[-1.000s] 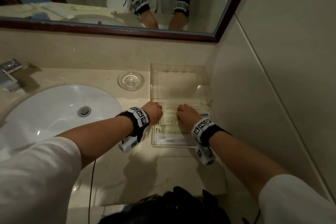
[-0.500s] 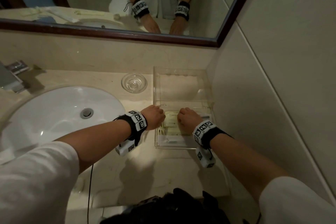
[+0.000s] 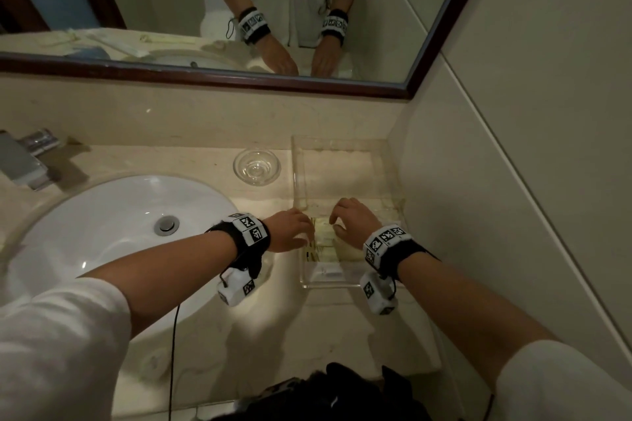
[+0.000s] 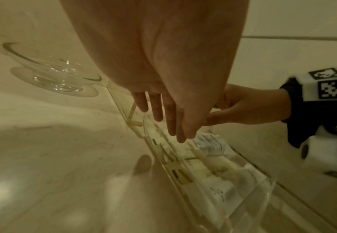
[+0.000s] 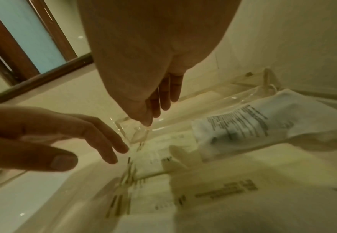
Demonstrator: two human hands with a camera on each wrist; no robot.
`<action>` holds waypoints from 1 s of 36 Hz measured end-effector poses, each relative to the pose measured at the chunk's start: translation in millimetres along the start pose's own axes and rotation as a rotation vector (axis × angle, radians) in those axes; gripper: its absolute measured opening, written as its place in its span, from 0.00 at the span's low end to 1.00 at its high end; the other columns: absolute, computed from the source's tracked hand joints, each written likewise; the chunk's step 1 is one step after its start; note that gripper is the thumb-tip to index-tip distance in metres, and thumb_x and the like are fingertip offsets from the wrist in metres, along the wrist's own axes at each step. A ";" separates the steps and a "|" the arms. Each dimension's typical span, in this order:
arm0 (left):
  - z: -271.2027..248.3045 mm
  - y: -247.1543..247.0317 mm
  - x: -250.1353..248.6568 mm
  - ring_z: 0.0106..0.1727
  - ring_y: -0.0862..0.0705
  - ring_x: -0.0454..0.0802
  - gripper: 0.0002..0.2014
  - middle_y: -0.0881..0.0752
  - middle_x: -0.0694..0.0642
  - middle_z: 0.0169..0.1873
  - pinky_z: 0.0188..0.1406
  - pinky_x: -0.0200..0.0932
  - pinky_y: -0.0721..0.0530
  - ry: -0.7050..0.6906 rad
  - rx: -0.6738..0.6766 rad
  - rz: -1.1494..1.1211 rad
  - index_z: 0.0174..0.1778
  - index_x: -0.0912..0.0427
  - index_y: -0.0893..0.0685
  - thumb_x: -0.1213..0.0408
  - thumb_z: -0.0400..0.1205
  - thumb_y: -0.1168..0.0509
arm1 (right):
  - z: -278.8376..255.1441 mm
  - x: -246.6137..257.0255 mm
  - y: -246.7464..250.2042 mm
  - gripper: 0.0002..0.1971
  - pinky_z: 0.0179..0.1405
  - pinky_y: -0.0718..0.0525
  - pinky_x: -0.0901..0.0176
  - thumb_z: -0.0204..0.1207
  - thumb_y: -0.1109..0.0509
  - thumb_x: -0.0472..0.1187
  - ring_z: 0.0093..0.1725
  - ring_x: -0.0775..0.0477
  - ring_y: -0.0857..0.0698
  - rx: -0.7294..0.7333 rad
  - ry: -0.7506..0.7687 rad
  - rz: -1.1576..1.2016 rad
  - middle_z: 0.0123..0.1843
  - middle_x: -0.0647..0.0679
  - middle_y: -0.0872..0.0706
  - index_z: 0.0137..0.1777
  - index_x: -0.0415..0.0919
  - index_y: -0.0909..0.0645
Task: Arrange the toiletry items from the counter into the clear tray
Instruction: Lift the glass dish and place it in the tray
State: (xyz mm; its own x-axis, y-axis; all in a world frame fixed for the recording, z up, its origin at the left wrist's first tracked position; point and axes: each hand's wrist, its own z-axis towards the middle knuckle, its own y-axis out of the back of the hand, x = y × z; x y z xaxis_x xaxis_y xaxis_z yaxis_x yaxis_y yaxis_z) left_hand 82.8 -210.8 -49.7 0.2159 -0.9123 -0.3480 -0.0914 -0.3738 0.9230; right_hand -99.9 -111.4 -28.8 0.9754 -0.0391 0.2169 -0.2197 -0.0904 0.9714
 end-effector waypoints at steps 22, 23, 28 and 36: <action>-30.7 59.4 123.5 0.27 0.26 0.49 0.07 0.26 0.58 0.29 0.18 0.33 0.24 1.053 -0.681 -1.256 0.38 0.63 0.23 0.69 0.83 0.39 | 142.3 59.1 38.1 0.09 0.34 0.15 0.58 0.78 0.36 0.30 0.33 0.48 0.18 0.093 -0.585 1.078 0.36 0.42 0.20 0.36 0.36 0.24; -30.0 57.9 126.7 0.28 0.25 0.49 0.05 0.25 0.58 0.32 0.21 0.35 0.22 1.088 -0.689 -1.299 0.43 0.64 0.22 0.67 0.82 0.38 | 150.3 63.5 35.7 0.10 0.31 0.15 0.60 0.79 0.36 0.30 0.32 0.47 0.19 0.148 -0.640 1.137 0.35 0.41 0.21 0.35 0.36 0.25; -26.4 48.5 133.2 0.19 0.19 0.53 0.11 0.24 0.60 0.34 0.20 0.41 0.20 1.193 -0.684 -1.523 0.55 0.68 0.27 0.66 0.82 0.36 | 178.7 80.2 13.5 0.13 0.45 0.15 0.54 0.81 0.37 0.36 0.39 0.44 0.17 0.426 -0.742 1.152 0.45 0.38 0.19 0.61 0.30 0.25; -24.0 37.5 129.9 0.20 0.14 0.49 0.11 0.24 0.61 0.32 0.18 0.38 0.16 0.979 -0.482 -1.569 0.50 0.71 0.27 0.64 0.88 0.47 | 199.0 66.3 -32.9 0.13 0.53 0.14 0.52 0.77 0.36 0.44 0.44 0.46 0.16 0.487 -0.754 1.235 0.43 0.44 0.16 0.56 0.38 0.28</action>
State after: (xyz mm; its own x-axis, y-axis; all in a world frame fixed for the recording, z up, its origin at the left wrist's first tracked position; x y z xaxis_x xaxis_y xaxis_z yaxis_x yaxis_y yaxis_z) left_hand 130.8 -339.3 -56.3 0.2337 0.6153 -0.7528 0.9047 -0.4214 -0.0636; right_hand -31.7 -309.1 -65.7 -0.0199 -0.8013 0.5979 -0.9949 0.0751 0.0675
